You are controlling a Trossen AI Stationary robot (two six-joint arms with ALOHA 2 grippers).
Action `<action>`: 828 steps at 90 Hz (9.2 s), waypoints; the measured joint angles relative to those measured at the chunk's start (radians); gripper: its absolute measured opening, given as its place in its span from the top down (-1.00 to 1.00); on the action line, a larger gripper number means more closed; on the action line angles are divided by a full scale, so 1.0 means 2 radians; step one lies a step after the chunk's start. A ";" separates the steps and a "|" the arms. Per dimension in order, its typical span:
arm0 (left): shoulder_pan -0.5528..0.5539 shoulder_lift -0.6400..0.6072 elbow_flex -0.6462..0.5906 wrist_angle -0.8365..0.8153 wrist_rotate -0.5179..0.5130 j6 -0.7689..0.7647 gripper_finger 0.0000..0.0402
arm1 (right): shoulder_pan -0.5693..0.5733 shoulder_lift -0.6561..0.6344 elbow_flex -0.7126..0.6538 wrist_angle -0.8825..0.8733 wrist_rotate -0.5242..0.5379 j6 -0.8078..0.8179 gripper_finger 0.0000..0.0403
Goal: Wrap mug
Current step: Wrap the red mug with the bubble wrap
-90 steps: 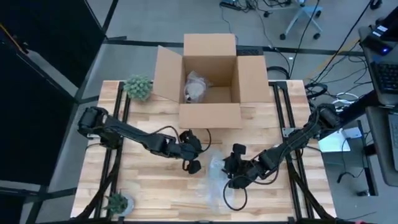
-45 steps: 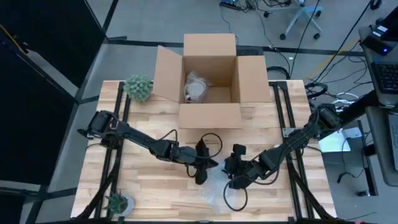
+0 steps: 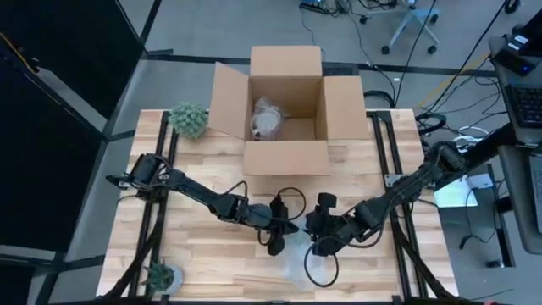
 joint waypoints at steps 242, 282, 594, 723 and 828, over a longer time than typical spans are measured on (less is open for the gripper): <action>-0.017 0.020 -0.001 0.053 -0.049 -0.001 1.00 | -0.017 -0.003 0.074 -0.101 -0.148 0.001 0.08; -0.018 0.021 0.006 0.049 -0.045 0.000 1.00 | 0.006 0.087 0.074 -0.018 -0.113 -0.034 0.08; 0.012 0.036 0.015 0.057 0.011 0.021 1.00 | -0.043 0.007 0.072 -0.193 -0.111 0.023 0.08; 0.011 0.037 0.014 0.070 0.027 0.009 1.00 | -0.029 0.166 0.077 -0.085 -0.195 -0.027 0.25; 0.011 0.037 0.015 0.068 0.027 0.008 1.00 | -0.048 0.085 0.078 -0.131 -0.143 -0.028 0.61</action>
